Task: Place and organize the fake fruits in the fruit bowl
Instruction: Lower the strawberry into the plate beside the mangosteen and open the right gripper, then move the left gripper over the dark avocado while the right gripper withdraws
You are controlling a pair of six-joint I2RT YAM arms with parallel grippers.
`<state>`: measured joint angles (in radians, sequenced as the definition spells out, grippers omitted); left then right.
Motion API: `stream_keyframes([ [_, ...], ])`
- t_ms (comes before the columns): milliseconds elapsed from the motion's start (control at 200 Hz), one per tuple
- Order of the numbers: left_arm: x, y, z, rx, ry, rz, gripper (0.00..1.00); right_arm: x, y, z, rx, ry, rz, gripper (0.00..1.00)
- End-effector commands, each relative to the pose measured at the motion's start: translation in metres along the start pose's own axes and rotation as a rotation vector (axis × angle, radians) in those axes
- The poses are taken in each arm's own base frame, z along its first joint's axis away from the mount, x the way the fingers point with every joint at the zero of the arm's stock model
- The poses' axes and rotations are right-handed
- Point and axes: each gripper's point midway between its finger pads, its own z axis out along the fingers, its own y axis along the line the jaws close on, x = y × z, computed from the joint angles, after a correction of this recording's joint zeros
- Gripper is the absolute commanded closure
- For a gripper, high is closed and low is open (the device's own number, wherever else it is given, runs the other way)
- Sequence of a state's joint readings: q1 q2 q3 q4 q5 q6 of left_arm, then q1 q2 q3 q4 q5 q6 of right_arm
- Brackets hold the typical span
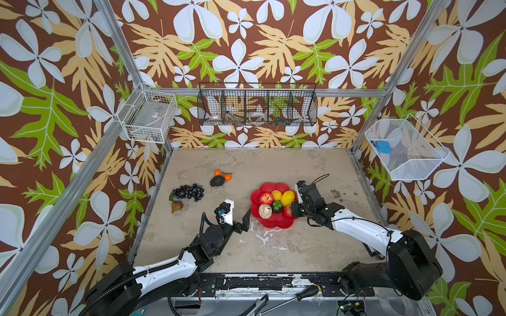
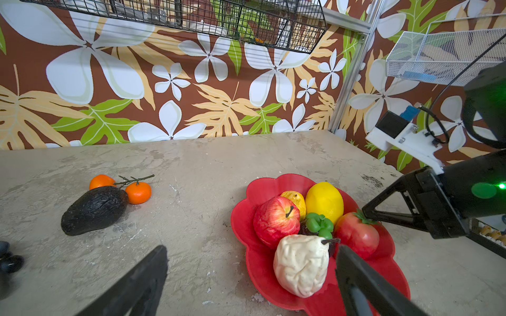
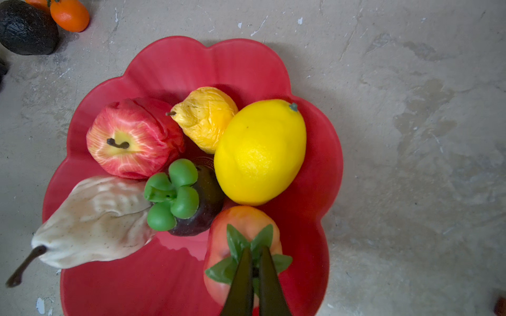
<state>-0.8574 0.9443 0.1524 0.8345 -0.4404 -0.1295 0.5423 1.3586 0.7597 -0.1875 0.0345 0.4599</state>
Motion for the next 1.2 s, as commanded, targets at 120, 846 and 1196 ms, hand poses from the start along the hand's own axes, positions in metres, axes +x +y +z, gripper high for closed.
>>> stream_keyframes([
  [120, -0.005, 0.001, 0.001, -0.007, -0.015, -0.004, 0.04, -0.003, -0.003, -0.003, 0.017, -0.010, -0.002, 0.86],
  [846, -0.003, -0.005, 0.009, 0.001, 0.013, 0.004, 0.04, -0.024, 0.001, -0.034, 0.001, -0.080, -0.028, 0.58],
  [1196, -0.046, -0.015, 0.038, -0.105, 0.138, -0.100, 0.04, -0.055, 0.004, -0.107, -0.092, -0.387, -0.020, 0.47],
])
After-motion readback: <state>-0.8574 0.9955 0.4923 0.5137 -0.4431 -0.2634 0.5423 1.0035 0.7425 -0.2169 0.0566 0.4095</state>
